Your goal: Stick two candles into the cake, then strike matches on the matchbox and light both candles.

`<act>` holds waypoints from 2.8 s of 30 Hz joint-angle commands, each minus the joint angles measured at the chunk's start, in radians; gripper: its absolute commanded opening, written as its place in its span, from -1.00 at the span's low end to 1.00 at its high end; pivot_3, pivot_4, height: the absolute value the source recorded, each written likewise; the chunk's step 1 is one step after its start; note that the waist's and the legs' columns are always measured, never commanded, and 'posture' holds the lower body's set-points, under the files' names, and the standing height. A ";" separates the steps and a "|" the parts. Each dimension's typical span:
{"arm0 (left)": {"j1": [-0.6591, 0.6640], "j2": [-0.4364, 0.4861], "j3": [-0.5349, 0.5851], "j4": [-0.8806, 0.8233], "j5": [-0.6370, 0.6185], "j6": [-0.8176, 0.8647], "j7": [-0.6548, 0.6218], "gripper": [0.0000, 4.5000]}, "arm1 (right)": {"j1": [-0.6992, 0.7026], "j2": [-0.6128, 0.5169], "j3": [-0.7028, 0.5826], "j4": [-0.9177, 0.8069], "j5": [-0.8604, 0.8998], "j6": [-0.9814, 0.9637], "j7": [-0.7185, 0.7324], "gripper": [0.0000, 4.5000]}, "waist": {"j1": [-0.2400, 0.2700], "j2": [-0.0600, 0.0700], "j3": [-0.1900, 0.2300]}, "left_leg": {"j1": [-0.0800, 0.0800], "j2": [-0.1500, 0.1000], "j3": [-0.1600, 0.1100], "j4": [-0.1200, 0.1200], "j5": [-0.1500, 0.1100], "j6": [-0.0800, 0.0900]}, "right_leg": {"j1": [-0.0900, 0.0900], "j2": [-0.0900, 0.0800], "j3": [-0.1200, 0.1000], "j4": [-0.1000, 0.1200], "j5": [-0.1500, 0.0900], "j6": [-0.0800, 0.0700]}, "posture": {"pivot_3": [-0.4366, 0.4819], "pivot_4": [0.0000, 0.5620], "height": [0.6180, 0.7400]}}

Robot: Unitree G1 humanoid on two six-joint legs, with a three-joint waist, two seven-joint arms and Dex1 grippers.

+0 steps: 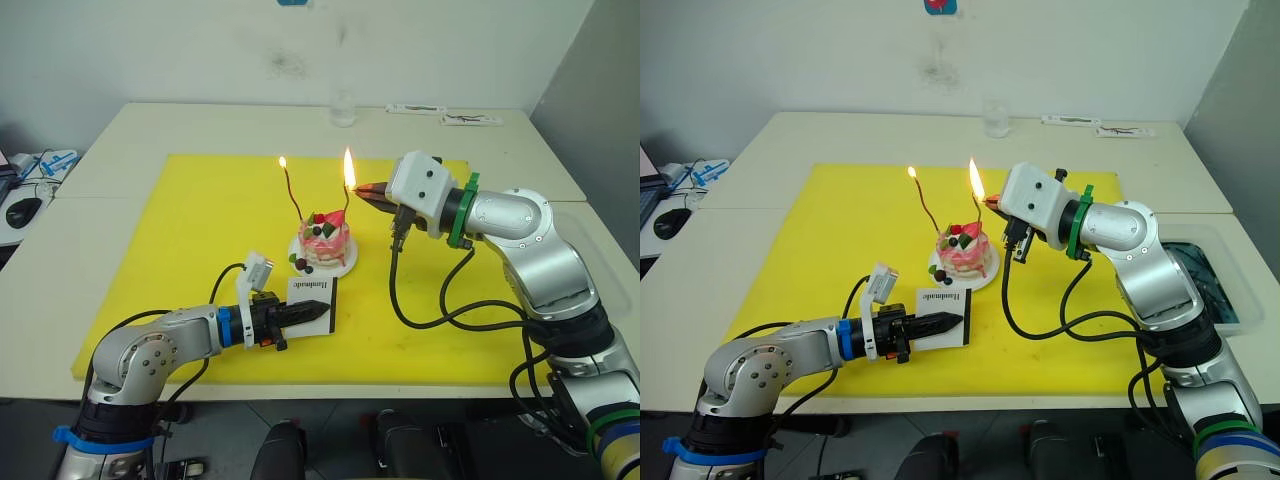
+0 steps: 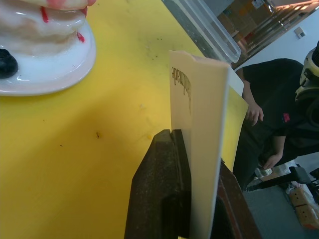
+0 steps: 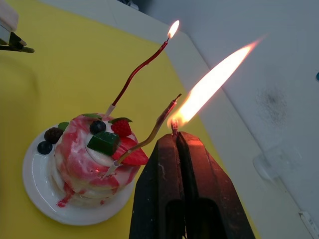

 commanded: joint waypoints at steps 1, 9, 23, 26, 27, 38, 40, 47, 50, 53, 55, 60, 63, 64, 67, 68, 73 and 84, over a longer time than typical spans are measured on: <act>-0.003 -0.002 -0.001 -0.015 0.001 -0.020 -0.019 -1.00 | -0.024 0.000 -0.012 -0.024 -0.007 -0.025 0.004 -0.98 | 0.000 0.000 0.000 | 0.000 0.000 0.000 0.000 0.000 0.000 | 0.000 0.000 0.000 0.000 0.000 0.000 | -0.05 -0.47 1.00; -0.006 -0.002 -0.005 -0.014 0.005 -0.019 -0.027 -1.00 | -0.033 -0.007 -0.021 -0.035 -0.006 -0.017 0.021 -0.98 | 0.000 0.000 0.000 | 0.000 0.000 0.000 0.000 0.000 0.000 | 0.000 0.000 0.000 0.000 0.000 0.000 | -0.05 -0.47 1.00; -0.008 -0.001 -0.006 -0.012 0.008 -0.017 -0.033 -1.00 | -0.031 -0.003 -0.019 -0.047 -0.011 -0.010 0.024 -0.98 | 0.000 0.000 0.000 | 0.000 0.000 0.000 0.000 0.000 0.000 | 0.000 0.000 0.000 0.000 0.000 0.000 | -0.05 -0.47 1.00; -0.009 -0.001 -0.006 -0.012 0.009 -0.016 -0.034 -1.00 | -0.031 -0.003 -0.020 -0.047 -0.010 -0.009 0.023 -0.98 | 0.000 0.000 0.000 | 0.000 0.000 0.000 0.000 0.000 0.000 | 0.000 0.000 0.000 0.000 0.000 0.000 | -0.05 -0.47 1.00; -0.010 -0.001 -0.006 -0.011 0.009 -0.016 -0.034 -1.00 | -0.031 -0.003 -0.020 -0.047 -0.010 -0.010 0.023 -0.98 | 0.000 0.000 0.000 | 0.000 0.000 0.000 0.000 0.000 0.000 | 0.000 0.000 0.000 0.000 0.000 0.000 | -0.05 -0.47 1.00; -0.023 -0.012 -0.014 0.001 0.016 -0.019 -0.036 -1.00 | -0.022 -0.022 -0.047 -0.066 -0.001 -0.001 0.024 -0.98 | 0.000 0.000 0.000 | 0.000 0.000 0.000 0.000 0.000 0.000 | 0.000 0.000 0.000 0.000 0.000 0.000 | -0.05 -0.47 1.00; -0.034 -0.017 -0.014 0.009 0.018 -0.018 -0.036 -1.00 | -0.021 -0.031 -0.060 -0.069 0.003 0.004 0.023 -0.98 | 0.000 0.000 0.000 | 0.000 0.000 0.000 0.000 0.000 0.000 | 0.000 0.000 0.000 0.000 0.000 0.000 | -0.05 -0.47 1.00; -0.055 -0.036 -0.022 0.020 0.010 -0.008 -0.038 -1.00 | 0.071 -0.098 -0.151 -0.168 0.030 0.090 0.006 -0.98 | 0.004 0.000 0.000 | 0.000 0.000 0.000 0.000 0.000 0.000 | 0.000 0.000 0.000 0.000 0.000 0.000 | -0.05 -0.47 1.00; -0.059 -0.038 -0.026 0.017 0.002 0.000 -0.042 -1.00 | 0.153 -0.144 -0.226 -0.223 0.034 0.141 -0.013 -0.98 | 0.008 0.000 0.000 | 0.000 0.000 0.000 0.000 0.000 0.000 | 0.000 0.000 0.000 0.000 0.000 0.000 | -0.05 -0.47 1.00; -0.059 -0.038 -0.031 0.013 -0.004 0.008 -0.051 -1.00 | 0.242 -0.186 -0.322 -0.266 0.034 0.191 -0.040 -0.98 | 0.012 0.000 0.000 | -0.001 0.000 0.000 0.000 0.000 0.000 | 0.000 0.000 0.000 -0.001 0.000 0.000 | -0.05 -0.47 1.00; -0.055 -0.040 -0.035 0.006 -0.005 0.011 -0.054 -1.00 | 0.303 -0.212 -0.387 -0.285 0.035 0.210 -0.052 -0.98 | 0.012 0.000 0.000 | -0.001 0.000 0.001 0.000 0.000 0.000 | 0.000 0.000 0.000 -0.001 -0.001 -0.001 | -0.05 -0.47 1.00; -0.043 -0.047 -0.046 -0.005 -0.007 0.016 -0.061 -1.00 | 0.493 -0.249 -0.600 -0.289 0.009 0.232 -0.102 -0.98 | 0.013 0.000 0.000 | 0.000 0.000 0.001 0.000 0.000 0.000 | 0.000 0.000 0.000 -0.001 -0.002 -0.003 | -0.05 -0.47 1.00; -0.045 -0.057 -0.057 0.000 -0.002 0.013 -0.063 -1.00 | 0.608 -0.255 -0.683 -0.233 -0.024 0.182 -0.138 -0.98 | 0.013 0.000 0.000 | 0.000 0.000 0.001 0.000 0.000 0.000 | 0.001 0.000 0.001 -0.001 -0.002 -0.003 | -0.05 -0.47 1.00; -0.046 -0.061 -0.061 0.002 0.000 0.010 -0.063 -1.00 | 0.636 -0.249 -0.701 -0.209 -0.034 0.165 -0.159 -0.98 | 0.013 0.000 0.000 | 0.000 0.000 0.002 0.000 0.000 0.000 | 0.001 0.000 0.001 -0.001 -0.002 -0.003 | -0.05 -0.47 1.00; -0.049 -0.075 -0.067 0.003 0.002 0.007 -0.059 -1.00 | 0.694 -0.244 -0.733 -0.139 -0.052 0.125 -0.197 -0.98 | 0.010 0.000 0.000 | 0.001 0.000 0.003 0.001 0.000 0.000 | 0.001 0.000 0.002 -0.001 -0.002 -0.003 | -0.05 -0.47 1.00; -0.049 -0.079 -0.069 0.003 0.003 0.007 -0.057 -1.00 | 0.707 -0.243 -0.739 -0.117 -0.053 0.122 -0.206 -0.98 | 0.010 0.000 0.000 | 0.001 0.000 0.003 0.001 0.000 0.000 | 0.001 0.000 0.003 -0.001 -0.002 -0.003 | -0.05 -0.47 1.00; -0.047 -0.097 -0.072 0.001 0.005 0.005 -0.046 -1.00 | 0.726 -0.240 -0.745 -0.030 -0.047 0.131 -0.240 -0.98 | 0.009 0.001 0.000 | 0.002 0.000 0.004 0.001 0.000 0.000 | 0.001 0.000 0.003 0.000 -0.001 -0.004 | -0.05 -0.47 1.00; -0.040 -0.102 -0.061 0.000 0.001 0.014 -0.028 -1.00 | 0.706 -0.225 -0.760 -0.028 -0.013 0.139 -0.301 0.57 | 0.010 0.001 -0.001 | 0.002 0.000 0.004 0.001 0.000 0.000 | 0.001 0.000 0.003 -0.001 -0.001 -0.003 | -0.05 -0.47 1.00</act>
